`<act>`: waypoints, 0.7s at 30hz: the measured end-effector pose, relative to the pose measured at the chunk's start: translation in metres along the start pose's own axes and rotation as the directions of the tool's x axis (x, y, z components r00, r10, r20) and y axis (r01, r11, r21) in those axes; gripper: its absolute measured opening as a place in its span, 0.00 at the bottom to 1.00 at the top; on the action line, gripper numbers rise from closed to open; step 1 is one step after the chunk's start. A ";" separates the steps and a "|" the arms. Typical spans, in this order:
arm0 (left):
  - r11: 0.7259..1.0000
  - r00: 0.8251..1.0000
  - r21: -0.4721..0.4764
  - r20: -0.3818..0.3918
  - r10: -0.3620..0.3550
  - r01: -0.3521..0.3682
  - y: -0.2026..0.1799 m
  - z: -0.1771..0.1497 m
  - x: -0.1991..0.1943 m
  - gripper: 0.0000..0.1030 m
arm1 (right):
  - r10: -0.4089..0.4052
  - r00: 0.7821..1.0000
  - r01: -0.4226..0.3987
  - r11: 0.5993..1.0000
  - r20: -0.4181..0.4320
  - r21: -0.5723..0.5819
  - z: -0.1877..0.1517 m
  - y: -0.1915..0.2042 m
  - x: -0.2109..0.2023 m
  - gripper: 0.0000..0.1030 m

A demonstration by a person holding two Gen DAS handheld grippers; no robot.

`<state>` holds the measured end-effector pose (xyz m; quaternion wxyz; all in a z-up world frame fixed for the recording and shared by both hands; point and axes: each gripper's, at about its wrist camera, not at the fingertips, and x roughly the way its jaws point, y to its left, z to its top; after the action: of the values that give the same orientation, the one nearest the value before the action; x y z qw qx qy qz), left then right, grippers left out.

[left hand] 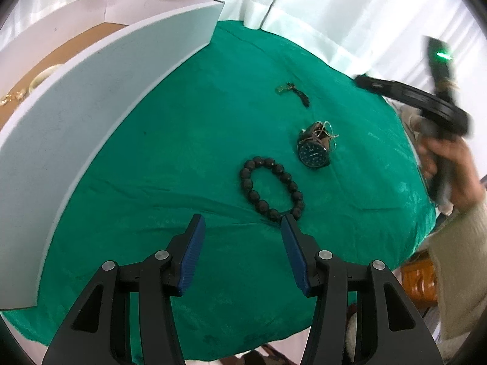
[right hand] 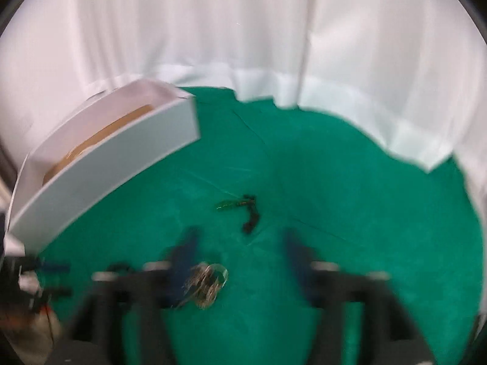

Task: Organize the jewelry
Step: 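Grasp the black bead bracelet with the left tool while the right tool holds the gold chains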

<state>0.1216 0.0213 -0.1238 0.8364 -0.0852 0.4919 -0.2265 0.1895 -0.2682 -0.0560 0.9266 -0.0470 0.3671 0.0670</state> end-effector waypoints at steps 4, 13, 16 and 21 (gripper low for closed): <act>1.000 1.000 -0.006 0.007 0.016 -0.016 0.005 0.001 -0.004 0.53 | -0.014 0.995 0.009 0.999 -0.095 -0.052 0.011 0.000 0.071 0.66; 0.999 0.999 0.001 -0.004 0.052 -0.052 0.016 0.000 0.001 0.55 | -0.052 0.984 0.041 0.997 -0.169 -0.068 -0.001 0.012 0.128 0.08; 0.999 0.999 0.016 -0.022 0.037 -0.037 0.013 0.001 0.010 0.56 | -0.033 0.994 0.030 0.999 -0.107 -0.033 -0.003 0.009 0.102 0.07; 0.998 0.998 0.055 -0.050 0.026 -0.024 -0.006 0.008 0.034 0.56 | -0.003 0.999 0.002 1.000 0.037 0.025 -0.004 0.006 0.033 0.07</act>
<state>0.1409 -0.0003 -0.1437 0.8283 -0.0506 0.5078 -0.2313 0.2100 -0.2600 -0.0814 0.9337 -0.0345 0.3509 0.0622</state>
